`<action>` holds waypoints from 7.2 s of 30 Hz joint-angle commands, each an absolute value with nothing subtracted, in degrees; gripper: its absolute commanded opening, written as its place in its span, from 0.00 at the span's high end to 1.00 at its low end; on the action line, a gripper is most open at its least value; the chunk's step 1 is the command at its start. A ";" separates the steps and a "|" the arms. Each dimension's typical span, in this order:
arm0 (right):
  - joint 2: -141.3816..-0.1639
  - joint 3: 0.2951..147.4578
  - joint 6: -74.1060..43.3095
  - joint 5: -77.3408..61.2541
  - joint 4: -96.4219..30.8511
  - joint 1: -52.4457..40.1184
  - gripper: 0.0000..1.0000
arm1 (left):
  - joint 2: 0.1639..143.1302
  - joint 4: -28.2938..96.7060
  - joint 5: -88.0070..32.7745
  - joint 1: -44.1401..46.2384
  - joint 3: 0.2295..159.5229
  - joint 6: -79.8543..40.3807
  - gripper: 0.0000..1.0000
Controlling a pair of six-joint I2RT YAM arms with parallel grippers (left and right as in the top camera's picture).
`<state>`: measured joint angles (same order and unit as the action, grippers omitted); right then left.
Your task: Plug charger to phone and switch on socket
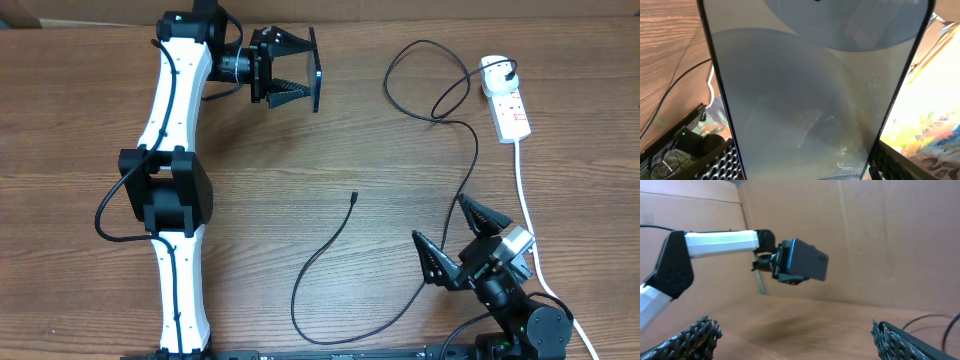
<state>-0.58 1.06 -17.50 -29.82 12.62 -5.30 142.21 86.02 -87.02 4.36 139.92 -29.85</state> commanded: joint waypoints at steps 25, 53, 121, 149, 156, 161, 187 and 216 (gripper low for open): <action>-54.19 46.04 -14.83 -46.26 -21.58 -5.52 0.00 | 141.84 86.87 -90.61 4.10 141.71 -33.74 0.29; -75.50 67.51 -22.09 8.49 -16.45 -35.55 0.00 | 141.84 86.85 -89.41 5.41 141.71 -34.72 0.30; -89.73 78.74 -25.71 15.42 -25.85 -35.62 0.51 | 141.84 78.56 -80.42 12.47 141.71 -43.72 0.28; -90.85 78.72 -25.76 18.83 -26.02 -35.62 0.66 | 141.84 77.67 -80.77 12.84 141.71 -40.64 0.27; -90.89 78.72 -25.78 20.78 -26.09 -35.62 0.67 | 141.84 77.49 -80.58 12.91 141.71 -39.59 0.27; -91.02 78.72 -27.27 20.75 -26.26 -35.62 0.67 | 141.84 77.47 -80.58 12.91 141.71 -39.59 0.27; -93.38 78.72 -30.02 20.34 -26.72 -35.62 0.76 | 141.84 73.38 -78.85 14.61 141.71 -39.86 0.28; -93.38 78.85 -30.02 21.19 -26.70 -35.62 0.94 | 141.84 70.04 -77.28 14.59 141.71 -39.81 0.00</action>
